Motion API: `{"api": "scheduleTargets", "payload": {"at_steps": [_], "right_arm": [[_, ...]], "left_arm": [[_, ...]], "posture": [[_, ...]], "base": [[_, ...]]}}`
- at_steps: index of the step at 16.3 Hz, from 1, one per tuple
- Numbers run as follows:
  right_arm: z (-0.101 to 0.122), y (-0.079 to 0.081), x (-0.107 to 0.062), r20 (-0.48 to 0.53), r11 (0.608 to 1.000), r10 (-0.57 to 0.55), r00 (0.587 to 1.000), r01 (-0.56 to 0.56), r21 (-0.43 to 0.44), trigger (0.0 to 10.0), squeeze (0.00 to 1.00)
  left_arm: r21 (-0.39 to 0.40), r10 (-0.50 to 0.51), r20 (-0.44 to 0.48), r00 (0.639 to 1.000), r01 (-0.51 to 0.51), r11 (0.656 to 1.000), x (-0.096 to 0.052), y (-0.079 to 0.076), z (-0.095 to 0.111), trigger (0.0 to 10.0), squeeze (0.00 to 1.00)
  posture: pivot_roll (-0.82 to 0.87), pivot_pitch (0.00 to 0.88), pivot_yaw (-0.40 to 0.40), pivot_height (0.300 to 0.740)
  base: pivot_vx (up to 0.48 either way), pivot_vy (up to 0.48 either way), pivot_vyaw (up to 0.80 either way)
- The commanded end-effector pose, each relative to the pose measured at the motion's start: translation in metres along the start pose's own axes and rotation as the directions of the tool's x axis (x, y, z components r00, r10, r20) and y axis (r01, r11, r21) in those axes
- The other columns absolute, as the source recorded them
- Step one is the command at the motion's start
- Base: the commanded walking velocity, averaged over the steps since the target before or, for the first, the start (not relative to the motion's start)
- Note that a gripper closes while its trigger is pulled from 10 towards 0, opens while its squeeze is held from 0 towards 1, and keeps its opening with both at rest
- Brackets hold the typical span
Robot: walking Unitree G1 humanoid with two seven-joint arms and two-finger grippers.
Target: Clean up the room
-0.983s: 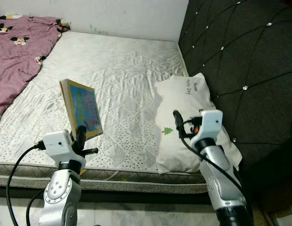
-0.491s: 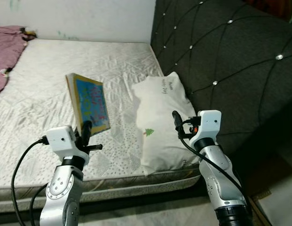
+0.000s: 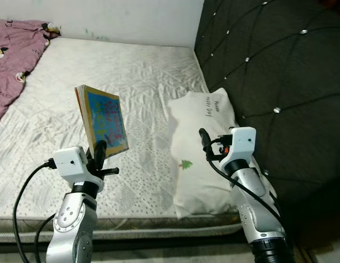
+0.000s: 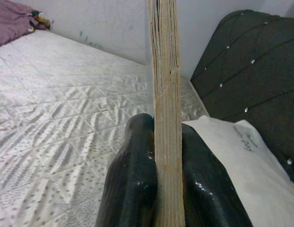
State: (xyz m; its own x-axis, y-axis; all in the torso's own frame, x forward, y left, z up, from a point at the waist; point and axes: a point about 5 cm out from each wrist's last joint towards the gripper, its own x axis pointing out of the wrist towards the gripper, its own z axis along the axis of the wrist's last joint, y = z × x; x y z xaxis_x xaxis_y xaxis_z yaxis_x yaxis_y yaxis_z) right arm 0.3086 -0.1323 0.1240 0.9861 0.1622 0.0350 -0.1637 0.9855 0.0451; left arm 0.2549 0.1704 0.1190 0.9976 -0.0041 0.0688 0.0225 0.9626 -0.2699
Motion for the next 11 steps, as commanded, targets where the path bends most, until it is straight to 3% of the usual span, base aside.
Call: {"api": "scheduleTargets", "payload": {"at_steps": [1,8,11], "right_arm": [[0.0007,-0.0025,0.0004,-0.002,1.0,-0.013,1.0,0.013,-0.006,10.0,0.0],[0.001,-0.0012,0.0028,-0.002,1.0,-0.01,1.0,0.01,-0.007,10.0,0.0],[-0.0009,-0.0017,0.0024,-0.007,1.0,-0.008,1.0,0.008,-0.01,10.0,0.0]], "left_arm": [[-0.007,-0.035,0.038,0.999,0.035,0.999,0.0018,-0.0077,0.0088,10.0,0.0],[-0.029,-0.049,0.035,0.998,0.05,0.998,0.0026,-0.0104,0.0079,10.0,0.0],[-0.046,-0.018,0.021,1.0,0.019,0.999,0.0027,-0.0112,0.005,10.0,0.0]], "posture": [[0.01,0.063,-0.068,0.74],[0.01,0.061,-0.07,0.74],[0.01,0.063,-0.07,0.74]], "base": [[0.251,0.0,0.0],[0.276,0.0,0.0],[0.0,0.0,0.0]]}}
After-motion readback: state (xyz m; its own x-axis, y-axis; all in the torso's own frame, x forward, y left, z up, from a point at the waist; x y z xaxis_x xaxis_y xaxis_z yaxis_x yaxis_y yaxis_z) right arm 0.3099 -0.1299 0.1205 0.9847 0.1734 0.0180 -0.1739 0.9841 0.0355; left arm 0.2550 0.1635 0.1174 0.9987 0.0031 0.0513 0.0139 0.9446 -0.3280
